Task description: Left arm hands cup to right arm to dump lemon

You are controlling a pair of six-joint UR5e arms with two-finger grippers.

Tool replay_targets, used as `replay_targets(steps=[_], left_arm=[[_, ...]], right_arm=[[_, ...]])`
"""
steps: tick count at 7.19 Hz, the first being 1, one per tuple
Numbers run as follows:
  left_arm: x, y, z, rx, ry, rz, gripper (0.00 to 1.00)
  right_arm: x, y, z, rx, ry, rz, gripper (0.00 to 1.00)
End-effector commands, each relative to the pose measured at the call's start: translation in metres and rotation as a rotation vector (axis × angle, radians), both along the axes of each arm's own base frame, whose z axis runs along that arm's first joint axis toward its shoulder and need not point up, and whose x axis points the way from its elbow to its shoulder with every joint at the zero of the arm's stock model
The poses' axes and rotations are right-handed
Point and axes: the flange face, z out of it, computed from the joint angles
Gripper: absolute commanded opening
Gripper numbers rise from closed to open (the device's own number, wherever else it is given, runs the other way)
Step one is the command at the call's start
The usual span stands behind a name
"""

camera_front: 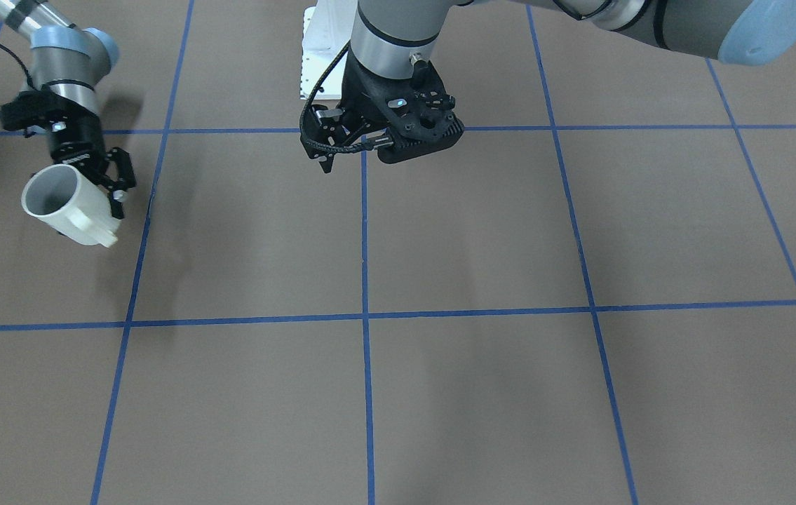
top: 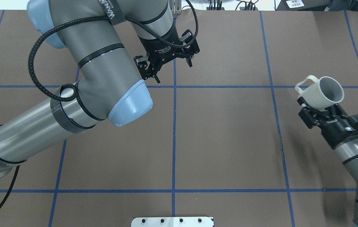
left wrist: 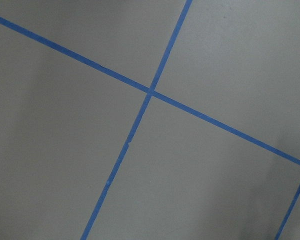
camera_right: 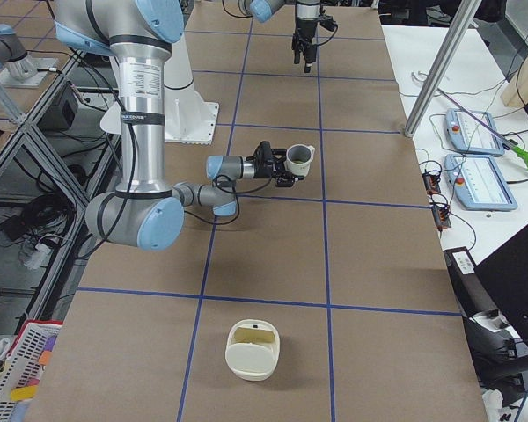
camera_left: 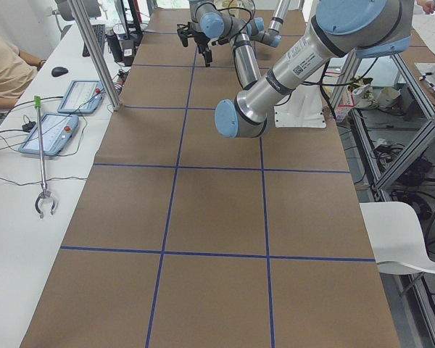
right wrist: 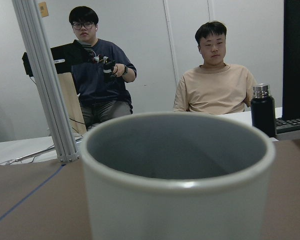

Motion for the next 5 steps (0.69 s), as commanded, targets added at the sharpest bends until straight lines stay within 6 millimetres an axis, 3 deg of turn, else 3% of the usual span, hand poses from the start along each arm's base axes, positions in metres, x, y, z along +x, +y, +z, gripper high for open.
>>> replay_targets(steps=[1, 2, 3, 5], left_arm=[[0.002, 0.000, 0.002, 0.001, -0.006, -0.003, 1.00], [0.003, 0.001, 0.002, 0.003, -0.007, -0.002, 1.00], [0.004, 0.000, 0.006, 0.000, -0.011, -0.001, 1.00], [0.005, -0.002, 0.012, 0.002, -0.020, -0.005, 1.00]], right_arm=[[0.122, 0.042, 0.068, 0.006, -0.186, -0.004, 0.15], [0.159, 0.054, 0.122, -0.010, -0.255, -0.007, 0.15], [0.192, 0.067, 0.160, 0.002, -0.322, -0.012, 0.15], [0.217, 0.074, 0.178, -0.089, -0.570, -0.016, 0.15]])
